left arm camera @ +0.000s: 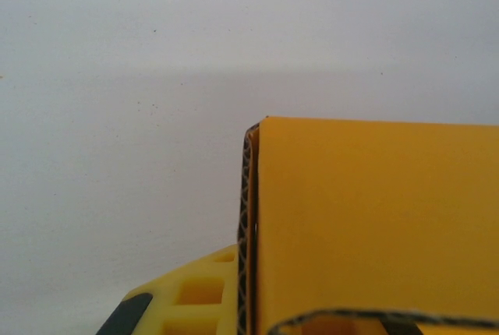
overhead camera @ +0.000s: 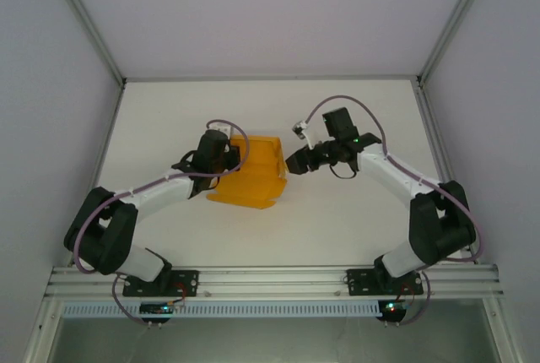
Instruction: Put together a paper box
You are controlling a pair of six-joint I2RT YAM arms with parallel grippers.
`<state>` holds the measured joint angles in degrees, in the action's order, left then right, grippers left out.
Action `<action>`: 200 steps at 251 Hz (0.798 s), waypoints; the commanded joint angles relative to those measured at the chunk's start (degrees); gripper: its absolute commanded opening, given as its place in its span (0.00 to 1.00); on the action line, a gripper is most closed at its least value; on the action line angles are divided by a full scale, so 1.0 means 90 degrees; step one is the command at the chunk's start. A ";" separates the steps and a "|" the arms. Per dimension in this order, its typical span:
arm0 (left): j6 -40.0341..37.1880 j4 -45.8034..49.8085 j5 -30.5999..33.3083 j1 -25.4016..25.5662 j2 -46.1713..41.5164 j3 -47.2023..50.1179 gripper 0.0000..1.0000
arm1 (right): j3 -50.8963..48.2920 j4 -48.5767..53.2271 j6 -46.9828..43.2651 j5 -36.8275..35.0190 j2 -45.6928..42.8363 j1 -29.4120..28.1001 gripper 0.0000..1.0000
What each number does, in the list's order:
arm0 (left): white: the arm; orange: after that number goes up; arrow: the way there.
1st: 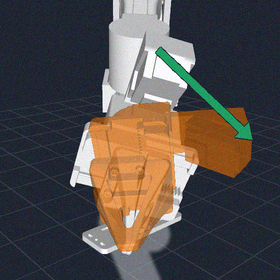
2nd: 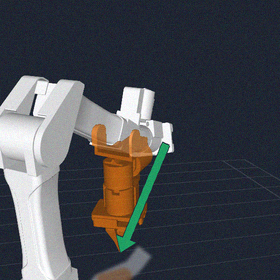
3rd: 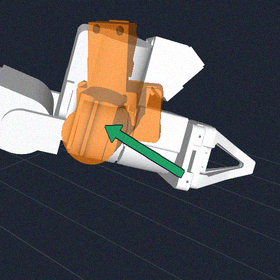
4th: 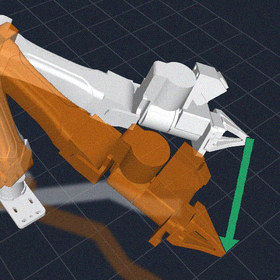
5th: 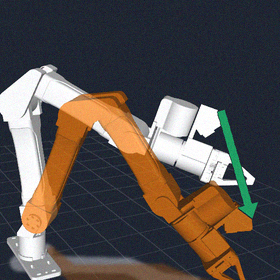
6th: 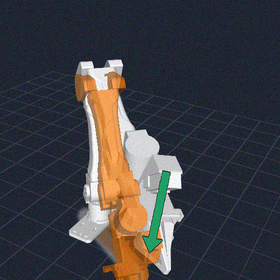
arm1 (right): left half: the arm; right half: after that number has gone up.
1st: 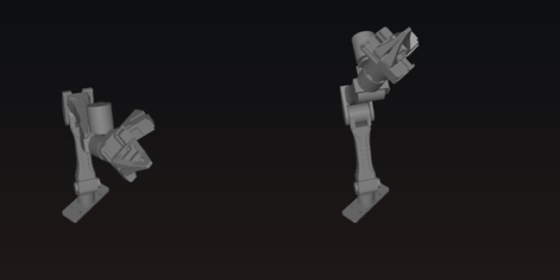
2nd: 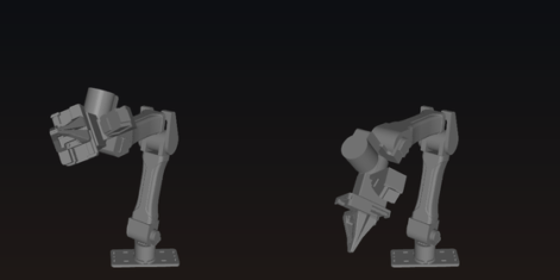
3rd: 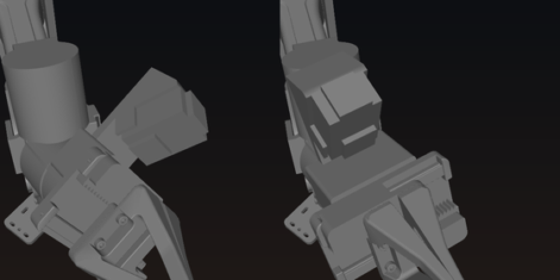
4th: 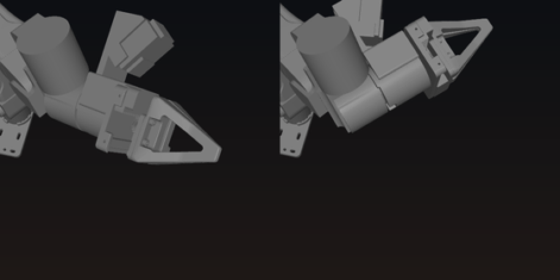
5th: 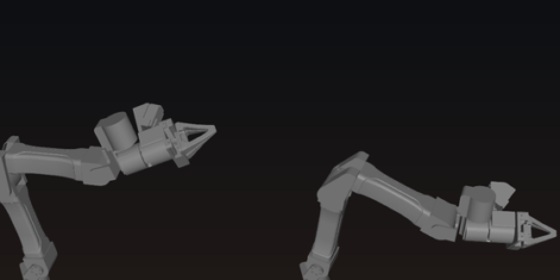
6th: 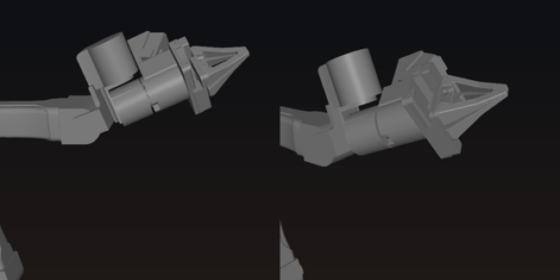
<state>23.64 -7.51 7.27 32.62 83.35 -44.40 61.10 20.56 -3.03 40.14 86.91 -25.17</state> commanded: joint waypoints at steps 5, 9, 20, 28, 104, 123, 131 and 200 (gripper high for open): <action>0.0118 -0.0157 0.0056 0.0010 0.0006 -0.0066 0.00 | 0.0347 -0.0279 0.0187 -0.0183 0.0294 -0.0241 0.49; 0.0118 -0.0152 0.0074 0.0020 0.0001 -0.0062 0.00 | 0.0354 -0.0330 0.0268 -0.0285 0.0326 -0.0268 0.49; 0.0114 -0.0119 0.0131 0.0046 -0.0002 -0.0057 0.00 | 0.0412 -0.0439 0.0390 -0.0546 0.0408 -0.0352 0.49; 0.0116 -0.0096 0.0211 0.0074 -0.0003 -0.0058 0.00 | 0.0423 -0.0574 0.0548 -0.0862 0.0457 -0.0416 0.49; 0.0176 0.0041 0.1006 0.0364 0.0062 0.0115 0.00 | -0.0057 -0.1554 0.1345 -0.3198 0.0581 -0.1061 0.52; 0.0223 -0.0045 0.1148 0.0463 0.0125 0.0195 0.00 | -0.0233 -0.1849 0.1509 -0.3598 0.0676 -0.1237 0.52; 0.0241 -0.0045 0.1159 0.0494 0.0152 0.0197 0.00 | -0.0296 -0.1956 0.1566 -0.3734 0.0719 -0.1303 0.51; 0.0336 -0.0057 0.1274 0.0765 0.0355 0.0291 0.00 | -0.0446 -0.2195 0.2210 -0.5228 0.1137 -0.1699 0.35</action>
<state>25.76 -7.05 19.46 37.69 86.06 -41.78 57.89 4.36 11.94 2.07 95.22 -40.10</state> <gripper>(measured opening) 0.097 0.374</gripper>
